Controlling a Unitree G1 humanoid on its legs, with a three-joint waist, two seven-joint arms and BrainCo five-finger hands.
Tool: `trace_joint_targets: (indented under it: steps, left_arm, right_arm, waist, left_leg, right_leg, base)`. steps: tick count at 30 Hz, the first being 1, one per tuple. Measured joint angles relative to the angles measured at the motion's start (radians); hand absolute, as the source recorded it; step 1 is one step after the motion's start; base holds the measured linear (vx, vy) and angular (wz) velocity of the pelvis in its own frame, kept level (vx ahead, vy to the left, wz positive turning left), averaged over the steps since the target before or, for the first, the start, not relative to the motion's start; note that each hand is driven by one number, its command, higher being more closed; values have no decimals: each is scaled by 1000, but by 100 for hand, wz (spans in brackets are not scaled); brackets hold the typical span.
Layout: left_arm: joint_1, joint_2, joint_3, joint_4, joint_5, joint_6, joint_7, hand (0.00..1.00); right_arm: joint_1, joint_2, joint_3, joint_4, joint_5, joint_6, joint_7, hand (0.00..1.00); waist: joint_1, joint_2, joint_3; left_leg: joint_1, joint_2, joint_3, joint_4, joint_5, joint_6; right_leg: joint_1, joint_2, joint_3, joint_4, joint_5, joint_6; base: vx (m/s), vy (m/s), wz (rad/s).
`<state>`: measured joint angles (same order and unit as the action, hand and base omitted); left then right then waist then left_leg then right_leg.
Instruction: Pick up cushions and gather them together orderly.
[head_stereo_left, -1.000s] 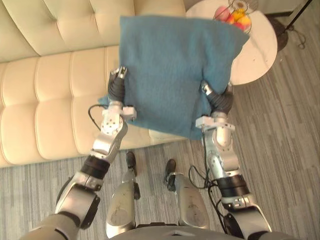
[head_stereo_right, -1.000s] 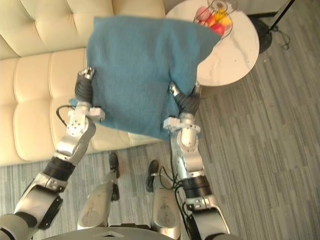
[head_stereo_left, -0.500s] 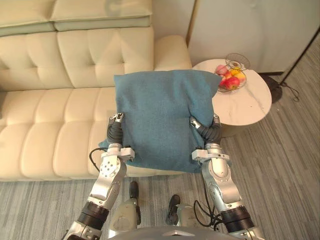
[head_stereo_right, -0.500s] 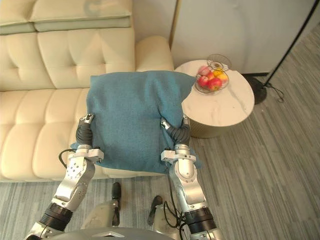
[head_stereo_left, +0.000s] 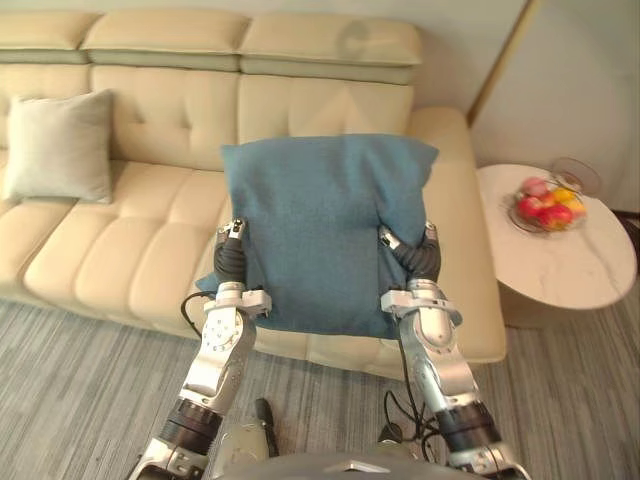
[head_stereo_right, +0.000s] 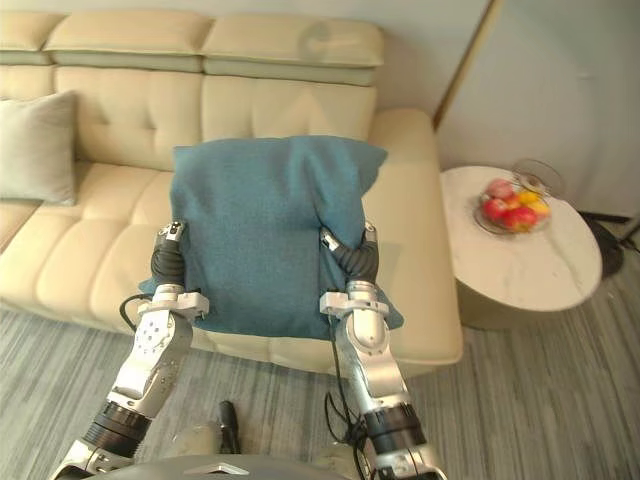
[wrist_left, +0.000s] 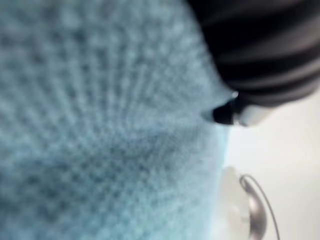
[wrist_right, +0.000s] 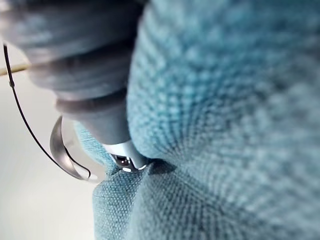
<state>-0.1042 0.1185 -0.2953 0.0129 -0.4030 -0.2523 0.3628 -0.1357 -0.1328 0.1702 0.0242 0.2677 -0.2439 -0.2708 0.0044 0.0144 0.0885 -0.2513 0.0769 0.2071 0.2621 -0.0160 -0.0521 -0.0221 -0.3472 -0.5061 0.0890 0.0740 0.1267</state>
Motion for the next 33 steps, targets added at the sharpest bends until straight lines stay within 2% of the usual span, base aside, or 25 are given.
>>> trace_joint_targets:
  steps: [1,2,3,4,5,6,7,8,9,12,14,17,18,19,21,22,24,26,27,28,29,30,31,32,33]
  left_arm:
    - [1,0,0,-1,-1,-13,0,100]
    - [1,0,0,-1,-1,-13,0,100]
    - [9,-2,0,-2,-3,-13,0,100]
    - [24,1,3,-2,-4,-12,0,100]
    - [28,1,6,-2,-4,-12,0,100]
    - [31,1,7,-2,-5,-9,0,100]
    - [32,0,7,-2,-5,-7,0,100]
    - [32,1,8,-2,-5,-7,0,100]
    - [32,1,9,-2,-5,-6,0,100]
    - [32,1,8,-2,-5,-5,-1,100]
    - [32,2,4,-2,-5,-5,-2,100]
    - [34,1,-8,-2,-5,-4,-17,100]
    - [42,1,-9,-2,-5,-4,-23,100]
    - [58,0,-10,-1,-6,-4,-37,100]
    - [83,-2,-10,-1,-6,-4,-46,100]
    - [115,-5,-10,-1,-6,-5,-50,100]
    - [138,-10,-10,-1,-6,-5,-62,100]
    - [139,-16,-10,0,-6,-4,-70,100]
    - [138,-17,-10,1,-6,-3,-75,100]
    - [138,-17,-10,1,-6,-2,-77,100]
    - [138,-17,-10,1,-6,-1,-82,100]
    - [138,-20,-11,1,-6,0,-84,100]
    - [127,-12,-13,24,-6,6,-85,100]
    - [126,-10,-13,27,-6,7,-85,100]
    - [124,3,-15,28,-6,7,-85,100]
  right_arm:
    - [-6,6,0,0,0,0,0,100]
    - [-7,8,0,1,0,0,0,100]
    - [-7,9,1,10,0,0,0,100]
    - [-7,12,9,37,0,0,0,100]
    - [-7,16,12,50,0,0,0,100]
    - [-8,24,13,73,0,1,0,100]
    - [-8,24,13,85,1,2,1,100]
    - [-11,23,14,84,1,2,3,100]
    - [-20,15,16,89,3,2,6,100]
    - [-41,-15,25,111,6,2,11,100]
    - [-40,-19,25,111,6,2,11,100]
    - [-31,-42,24,110,22,2,21,100]
    - [-18,-41,25,107,22,2,22,100]
    - [2,-41,25,91,23,2,23,100]
    - [36,-41,25,41,23,3,24,100]
    - [59,-41,26,2,22,3,35,100]
    - [61,-43,25,-17,22,0,43,100]
    - [61,-43,22,-11,22,-2,43,100]
    - [61,-43,19,-4,22,-2,43,100]
    - [61,-43,17,-3,22,-1,43,100]
    - [62,-43,14,-2,21,-1,43,100]
    - [62,-48,13,-2,20,-1,43,100]
    - [63,-31,8,37,19,-2,44,100]
    - [63,-31,9,46,18,0,44,100]
    - [64,-27,8,58,19,2,44,100]
  waist:
    - [12,-10,7]
    - [14,-14,10]
    - [8,-1,9]
    - [-4,-15,18]
    - [-9,-28,23]
    - [-24,-44,29]
    - [-30,-46,28]
    - [-30,-46,28]
    - [-33,-37,35]
    - [-48,-16,48]
    - [-66,-22,44]
    - [-63,-3,42]
    - [-61,-2,42]
    - [-54,-3,42]
    - [-41,-2,42]
    - [-25,7,36]
    - [-20,21,26]
    - [-23,23,25]
    - [-28,24,24]
    - [-29,26,23]
    - [-31,37,16]
    - [-31,56,5]
    - [-50,43,-6]
    - [-54,39,-8]
    - [-48,8,-11]
  left_leg:
    - [-28,-18,17,36,-28,11]
    - [-41,-17,37,63,-47,18]
    - [-51,-15,72,99,-83,34]
    - [-24,-29,82,88,-85,66]
    - [-9,-40,84,74,-84,78]
    - [9,-50,77,52,-78,95]
    - [13,-50,74,31,-74,100]
    - [18,-50,75,4,-58,108]
    - [38,-56,77,-42,-40,108]
    - [101,-83,75,-153,5,95]
    - [113,-106,63,-169,11,89]
    - [109,-90,39,-113,-31,65]
    - [111,-72,41,-78,-54,44]
    - [90,-39,55,38,-86,5]
    - [33,11,103,242,-95,-4]
    - [-11,60,129,383,-117,-5]
    - [-34,99,118,418,-166,-2]
    - [-33,115,74,327,-189,-4]
    - [-11,105,8,168,-172,-17]
    - [-2,103,-13,107,-153,-22]
    - [23,105,-56,-19,-95,-27]
    - [53,118,-103,-127,1,-44]
    - [64,98,-97,-144,96,-74]
    - [71,87,-97,-153,89,-68]
    - [86,44,-66,-161,76,-49]
  right_leg:
    - [-42,-47,3,61,-41,-9]
    - [-62,-59,12,90,-57,-35]
    - [-103,-75,54,174,-105,-166]
    - [-131,-76,121,243,-166,-325]
    - [-140,-69,166,269,-172,-319]
    - [-164,-27,227,318,-174,-215]
    - [-177,28,239,327,-187,-148]
    - [-189,85,230,315,-201,-125]
    - [-196,149,216,279,-213,-129]
    - [-215,229,228,213,-206,-128]
    - [-216,239,281,198,-156,-140]
    - [-169,254,263,165,-150,-130]
    - [-135,265,252,140,-150,-132]
    - [-81,280,249,93,-145,-135]
    - [-32,289,263,64,-141,-135]
    - [1,295,299,44,-140,-136]
    - [12,293,343,30,-139,-134]
    - [17,270,384,24,-132,-123]
    - [20,247,408,19,-127,-114]
    - [21,242,416,14,-122,-107]
    - [24,239,430,-3,-114,-89]
    - [38,246,445,-37,-107,-51]
    - [84,223,446,-110,-89,-5]
    - [89,217,437,-114,-77,-4]
    - [92,173,436,-115,-76,2]
  base:
    - [-93,187,18]
    - [-94,228,2]
    - [-90,219,-12]
    - [-65,212,-13]
    - [-44,141,-4]
    - [-6,95,7]
    - [6,94,4]
    - [38,86,-9]
    - [35,69,-15]
    - [62,65,-3]
    - [101,8,36]
    - [198,-58,22]
    - [207,-72,9]
    - [244,-87,0]
    - [221,-44,-38]
    - [230,8,-69]
    - [181,56,-75]
    - [188,176,-68]
    - [153,235,-54]
    - [148,315,-53]
    - [169,376,-45]
    - [253,532,-38]
    - [192,381,-23]
    - [177,388,-10]
    - [77,209,-13]
